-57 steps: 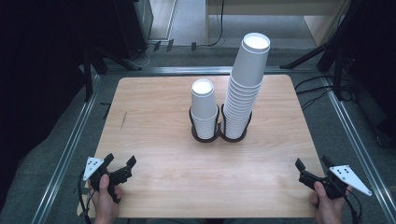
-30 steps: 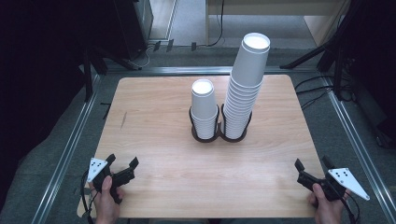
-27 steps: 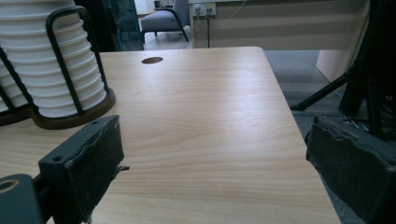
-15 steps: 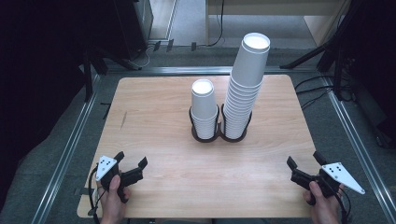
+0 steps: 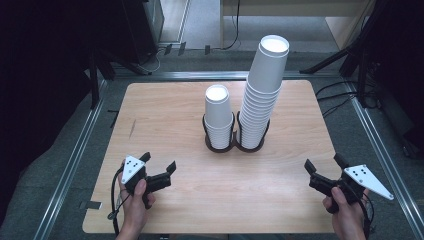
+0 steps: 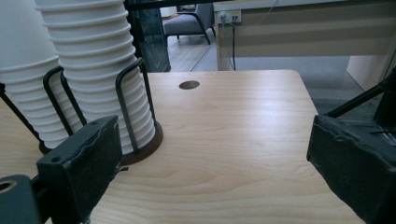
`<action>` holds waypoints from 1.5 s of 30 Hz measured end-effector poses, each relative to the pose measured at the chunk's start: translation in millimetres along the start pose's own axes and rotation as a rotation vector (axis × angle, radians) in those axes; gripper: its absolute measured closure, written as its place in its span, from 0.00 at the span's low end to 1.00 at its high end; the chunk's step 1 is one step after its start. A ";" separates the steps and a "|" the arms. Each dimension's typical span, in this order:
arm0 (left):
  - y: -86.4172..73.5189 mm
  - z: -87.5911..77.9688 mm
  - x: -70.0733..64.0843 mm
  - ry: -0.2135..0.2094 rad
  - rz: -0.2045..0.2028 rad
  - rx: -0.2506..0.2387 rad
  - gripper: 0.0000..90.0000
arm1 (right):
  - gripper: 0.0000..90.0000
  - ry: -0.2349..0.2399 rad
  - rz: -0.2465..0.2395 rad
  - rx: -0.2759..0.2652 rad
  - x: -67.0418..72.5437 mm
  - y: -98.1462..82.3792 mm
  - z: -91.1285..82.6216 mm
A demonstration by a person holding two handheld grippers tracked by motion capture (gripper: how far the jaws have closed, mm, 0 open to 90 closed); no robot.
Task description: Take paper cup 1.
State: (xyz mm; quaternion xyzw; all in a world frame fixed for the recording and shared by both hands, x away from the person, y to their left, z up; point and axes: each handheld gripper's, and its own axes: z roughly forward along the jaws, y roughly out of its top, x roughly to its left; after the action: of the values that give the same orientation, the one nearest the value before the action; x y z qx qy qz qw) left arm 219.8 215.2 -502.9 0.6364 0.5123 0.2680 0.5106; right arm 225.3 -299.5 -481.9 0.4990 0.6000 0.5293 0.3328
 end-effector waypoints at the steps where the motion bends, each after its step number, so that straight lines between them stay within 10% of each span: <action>1: 1.5 3.2 -3.5 -0.008 0.000 -0.002 0.02 | 0.04 -0.003 -0.003 0.000 0.8 1.9 0.5; 15: 27.1 39.1 -52.6 -0.124 0.051 -0.023 0.02 | 0.03 0.021 -0.052 -0.052 20.2 30.7 13.0; 45: 38.2 96.7 -125.9 -0.162 0.115 -0.037 0.02 | 0.03 0.094 -0.018 -0.116 72.3 81.7 42.6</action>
State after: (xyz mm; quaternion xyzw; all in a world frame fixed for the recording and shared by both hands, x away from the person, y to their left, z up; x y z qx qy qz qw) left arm 276.1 64.1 -477.1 0.6749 0.4270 0.2536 0.5458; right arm 264.8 -222.6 -402.8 0.4483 0.5876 0.5831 0.3374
